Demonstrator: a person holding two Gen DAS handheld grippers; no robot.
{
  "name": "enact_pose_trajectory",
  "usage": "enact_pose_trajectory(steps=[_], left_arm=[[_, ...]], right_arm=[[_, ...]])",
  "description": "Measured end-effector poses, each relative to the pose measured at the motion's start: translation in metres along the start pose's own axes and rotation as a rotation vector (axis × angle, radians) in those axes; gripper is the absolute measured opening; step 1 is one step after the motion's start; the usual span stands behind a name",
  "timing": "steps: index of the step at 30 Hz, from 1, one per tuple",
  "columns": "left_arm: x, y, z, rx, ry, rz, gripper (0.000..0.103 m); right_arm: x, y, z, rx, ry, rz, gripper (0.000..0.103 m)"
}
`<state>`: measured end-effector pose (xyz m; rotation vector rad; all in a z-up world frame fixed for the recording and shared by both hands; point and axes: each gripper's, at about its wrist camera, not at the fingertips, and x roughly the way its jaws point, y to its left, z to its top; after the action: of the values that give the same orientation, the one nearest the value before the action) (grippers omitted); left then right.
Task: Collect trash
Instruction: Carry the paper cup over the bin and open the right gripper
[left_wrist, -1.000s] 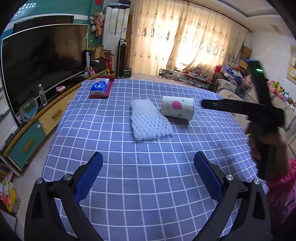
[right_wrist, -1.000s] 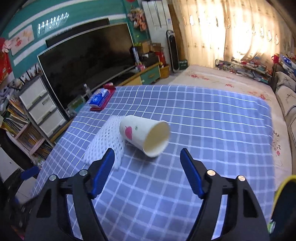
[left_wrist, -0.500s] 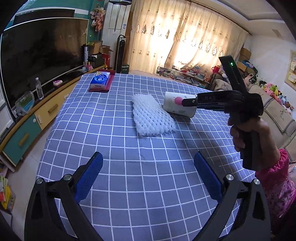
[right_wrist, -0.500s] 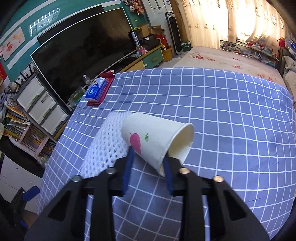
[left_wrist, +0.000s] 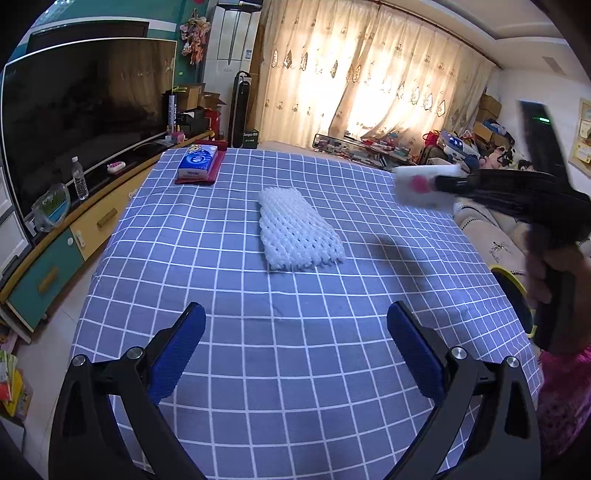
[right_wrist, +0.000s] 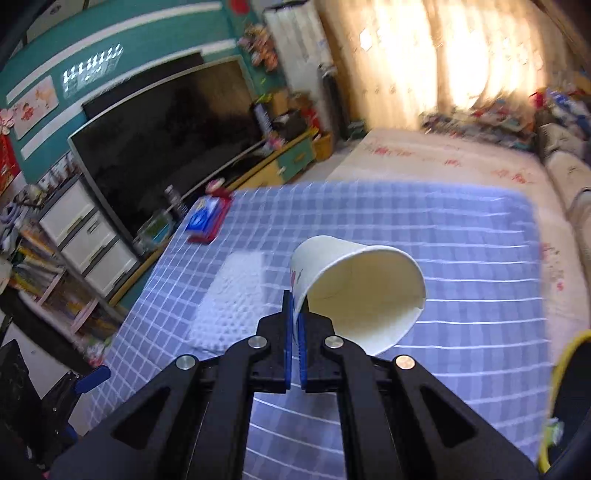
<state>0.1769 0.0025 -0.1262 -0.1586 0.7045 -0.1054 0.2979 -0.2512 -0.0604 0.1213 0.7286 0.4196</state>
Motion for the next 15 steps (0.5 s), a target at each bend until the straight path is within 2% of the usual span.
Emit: enact_pose_trajectory(steps=[3, 8, 13, 15], left_arm=[[0.002, -0.004, -0.001, 0.002, 0.002, -0.006, 0.097], [0.005, -0.013, -0.003, 0.010, 0.007, -0.012, 0.097], [0.012, -0.022, -0.003, 0.018, 0.013, -0.014, 0.097], [0.016, -0.025, -0.002, 0.019, 0.019, -0.013, 0.097]], right_arm=[[-0.037, -0.027, -0.011, 0.027, -0.070, -0.123, 0.003], [-0.084, -0.094, -0.036, 0.145, -0.116, -0.339, 0.003], [-0.102, -0.164, -0.061, 0.249, -0.075, -0.546, 0.004], [-0.101, -0.187, -0.070, 0.286, -0.050, -0.581, 0.004]])
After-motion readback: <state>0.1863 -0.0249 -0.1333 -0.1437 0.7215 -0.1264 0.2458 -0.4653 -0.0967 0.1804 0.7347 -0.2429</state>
